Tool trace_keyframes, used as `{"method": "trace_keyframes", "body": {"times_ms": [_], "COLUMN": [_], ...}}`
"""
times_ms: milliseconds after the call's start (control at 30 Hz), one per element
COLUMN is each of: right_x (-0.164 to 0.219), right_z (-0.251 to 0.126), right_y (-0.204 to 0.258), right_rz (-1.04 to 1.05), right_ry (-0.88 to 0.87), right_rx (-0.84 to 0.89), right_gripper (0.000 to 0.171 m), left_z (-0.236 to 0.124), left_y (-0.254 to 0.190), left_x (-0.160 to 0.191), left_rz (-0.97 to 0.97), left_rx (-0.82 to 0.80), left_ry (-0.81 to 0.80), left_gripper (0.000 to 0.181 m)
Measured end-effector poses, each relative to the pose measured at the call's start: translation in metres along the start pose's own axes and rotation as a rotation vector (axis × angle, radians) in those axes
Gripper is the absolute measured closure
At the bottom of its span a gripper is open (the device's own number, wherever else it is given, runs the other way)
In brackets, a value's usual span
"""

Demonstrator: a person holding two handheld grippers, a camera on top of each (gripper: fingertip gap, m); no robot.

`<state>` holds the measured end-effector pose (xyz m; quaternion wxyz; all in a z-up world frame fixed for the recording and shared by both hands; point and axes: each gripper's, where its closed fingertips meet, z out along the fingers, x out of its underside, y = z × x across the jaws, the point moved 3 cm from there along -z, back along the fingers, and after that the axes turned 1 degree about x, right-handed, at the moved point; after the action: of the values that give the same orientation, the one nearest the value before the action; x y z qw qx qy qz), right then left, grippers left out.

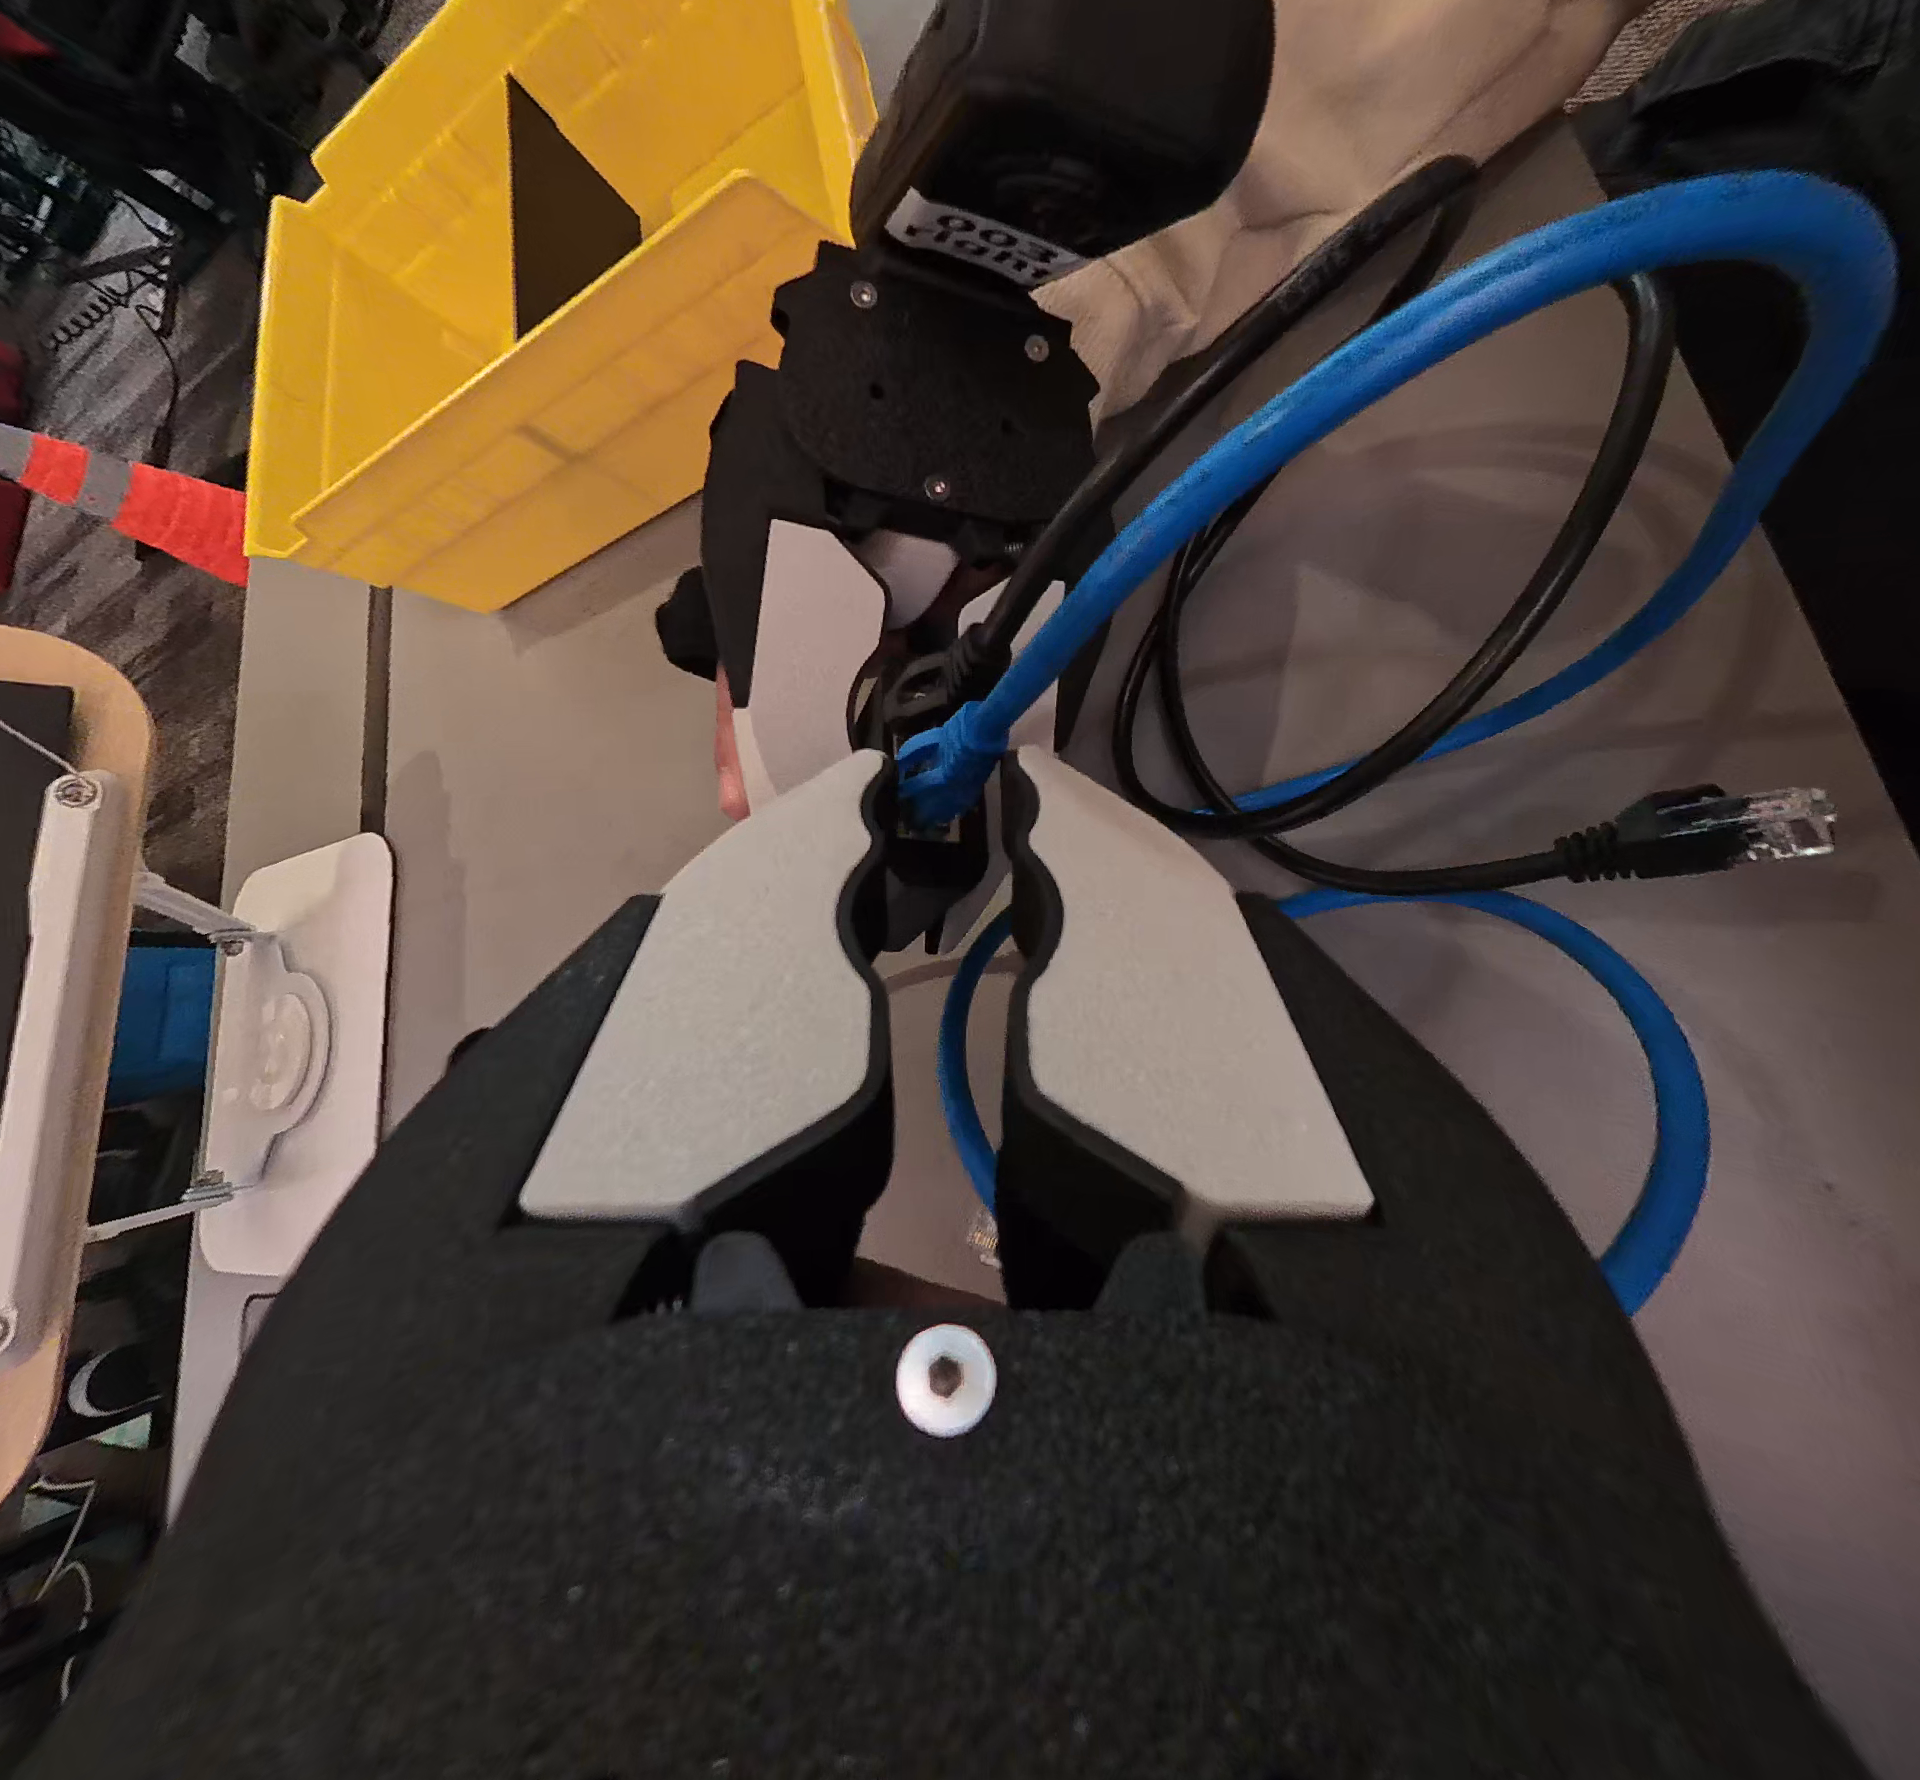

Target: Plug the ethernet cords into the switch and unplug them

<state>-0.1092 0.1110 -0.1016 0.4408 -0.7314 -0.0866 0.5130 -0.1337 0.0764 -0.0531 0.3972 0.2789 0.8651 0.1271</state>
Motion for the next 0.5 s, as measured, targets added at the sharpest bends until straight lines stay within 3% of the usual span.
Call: {"method": "trace_keyframes", "body": {"times_ms": [333, 500], "right_x": [0.0028, 0.0028], "right_z": [0.0044, 0.0049], "right_y": [0.0098, 0.0046], "right_rz": [-0.046, -0.019], "right_ry": [0.035, 0.044], "right_rx": [-0.02, 0.023], "right_gripper": [0.146, 0.145], "left_z": [0.0048, 0.0039], "left_y": [-0.0056, -0.0017], "left_x": [0.009, 0.0094], "left_rz": [-0.044, -0.161], "left_rx": [0.125, 0.173], "left_ry": [0.088, 0.005], "left_gripper": [0.162, 0.163]}}
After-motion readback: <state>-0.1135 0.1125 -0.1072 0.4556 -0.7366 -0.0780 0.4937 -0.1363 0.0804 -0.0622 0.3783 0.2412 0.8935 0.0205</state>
